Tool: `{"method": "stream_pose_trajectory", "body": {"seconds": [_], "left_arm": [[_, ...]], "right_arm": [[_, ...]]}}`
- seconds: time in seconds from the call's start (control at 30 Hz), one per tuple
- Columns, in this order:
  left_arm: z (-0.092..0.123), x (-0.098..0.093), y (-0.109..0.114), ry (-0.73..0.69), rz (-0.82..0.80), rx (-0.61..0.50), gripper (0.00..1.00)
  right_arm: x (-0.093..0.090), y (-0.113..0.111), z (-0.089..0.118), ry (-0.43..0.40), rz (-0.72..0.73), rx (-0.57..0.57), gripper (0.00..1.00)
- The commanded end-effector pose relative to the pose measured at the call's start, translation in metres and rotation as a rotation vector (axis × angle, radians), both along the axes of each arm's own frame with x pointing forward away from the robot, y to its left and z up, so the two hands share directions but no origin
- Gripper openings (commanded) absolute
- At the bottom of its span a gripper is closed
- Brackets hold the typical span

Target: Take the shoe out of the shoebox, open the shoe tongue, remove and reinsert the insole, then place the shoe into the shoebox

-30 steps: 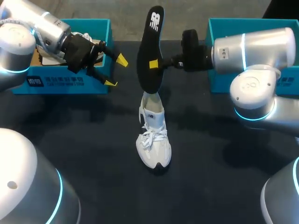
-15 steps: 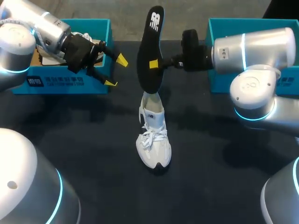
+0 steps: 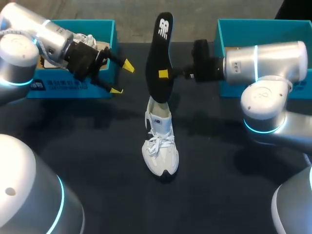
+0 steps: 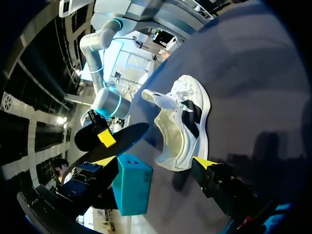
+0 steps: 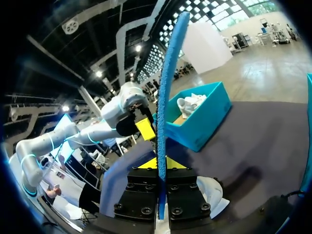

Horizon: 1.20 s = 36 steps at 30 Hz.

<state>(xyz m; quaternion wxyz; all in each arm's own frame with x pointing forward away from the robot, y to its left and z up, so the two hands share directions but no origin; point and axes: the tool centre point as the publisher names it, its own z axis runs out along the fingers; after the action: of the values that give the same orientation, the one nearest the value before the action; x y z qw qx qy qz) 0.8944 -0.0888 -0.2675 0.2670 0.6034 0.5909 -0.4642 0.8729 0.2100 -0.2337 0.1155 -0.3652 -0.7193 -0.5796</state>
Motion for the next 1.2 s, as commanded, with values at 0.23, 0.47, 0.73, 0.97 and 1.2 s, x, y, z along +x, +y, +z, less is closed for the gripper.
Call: {"method": "stream_pose_trajectory", "body": {"seconds": [0.23, 0.47, 0.73, 0.97, 1.2], "left_arm": [[-0.018, -0.006, -0.012, 0.028, 0.026, -0.009, 1.00], [-0.034, -0.005, -0.014, 0.059, 0.027, -0.003, 1.00], [-0.044, -0.002, -0.010, 0.076, 0.040, -0.008, 1.00], [-0.048, 0.003, -0.010, 0.085, 0.055, -0.032, 1.00], [-0.049, 0.005, -0.016, 0.104, 0.037, -0.055, 1.00]], "right_arm": [[-0.001, -0.012, -0.026, -0.036, 0.014, 0.028, 0.00], [-0.003, -0.007, -0.037, -0.038, -0.002, 0.060, 0.00], [0.002, 0.003, -0.045, -0.048, 0.002, 0.084, 0.00], [0.007, 0.006, -0.046, -0.054, 0.036, 0.070, 0.00], [0.013, 0.002, -0.048, -0.073, 0.053, 0.069, 0.00]]}}
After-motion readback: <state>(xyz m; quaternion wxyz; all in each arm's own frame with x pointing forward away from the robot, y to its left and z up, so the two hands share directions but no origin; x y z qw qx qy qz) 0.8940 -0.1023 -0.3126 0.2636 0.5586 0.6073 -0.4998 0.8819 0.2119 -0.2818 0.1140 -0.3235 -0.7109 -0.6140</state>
